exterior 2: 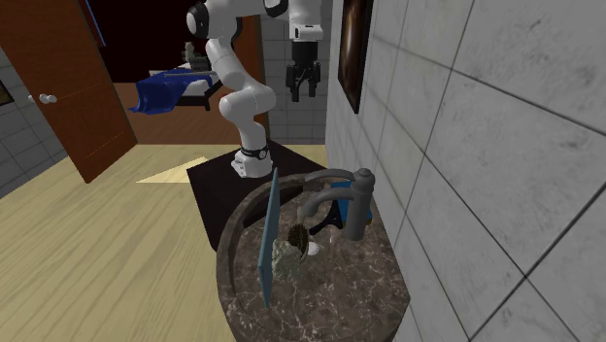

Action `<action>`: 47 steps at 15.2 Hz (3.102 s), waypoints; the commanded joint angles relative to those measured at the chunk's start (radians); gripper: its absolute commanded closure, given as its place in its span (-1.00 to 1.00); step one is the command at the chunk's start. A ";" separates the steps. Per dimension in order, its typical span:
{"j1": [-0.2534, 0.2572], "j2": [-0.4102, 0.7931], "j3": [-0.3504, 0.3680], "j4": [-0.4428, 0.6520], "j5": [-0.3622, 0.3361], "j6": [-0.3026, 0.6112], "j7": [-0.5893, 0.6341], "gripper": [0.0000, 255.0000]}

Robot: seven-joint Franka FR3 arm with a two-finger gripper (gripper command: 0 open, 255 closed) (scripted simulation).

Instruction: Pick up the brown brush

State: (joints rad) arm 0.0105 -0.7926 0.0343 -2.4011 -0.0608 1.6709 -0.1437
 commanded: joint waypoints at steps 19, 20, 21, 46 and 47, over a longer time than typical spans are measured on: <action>-0.186 0.322 -0.002 -0.376 -0.055 0.759 0.317 -1.00; -0.200 0.360 0.000 -0.382 -0.063 0.807 0.338 -1.00; -0.214 0.399 0.002 -0.387 -0.072 0.854 0.360 -1.00; -0.262 1.065 -0.181 -0.252 -0.680 1.418 1.027 1.00; -0.256 1.066 -0.187 -0.254 -0.686 1.421 1.034 1.00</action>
State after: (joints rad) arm -0.2454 0.2686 -0.1508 -2.6529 -0.7467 3.0941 0.8875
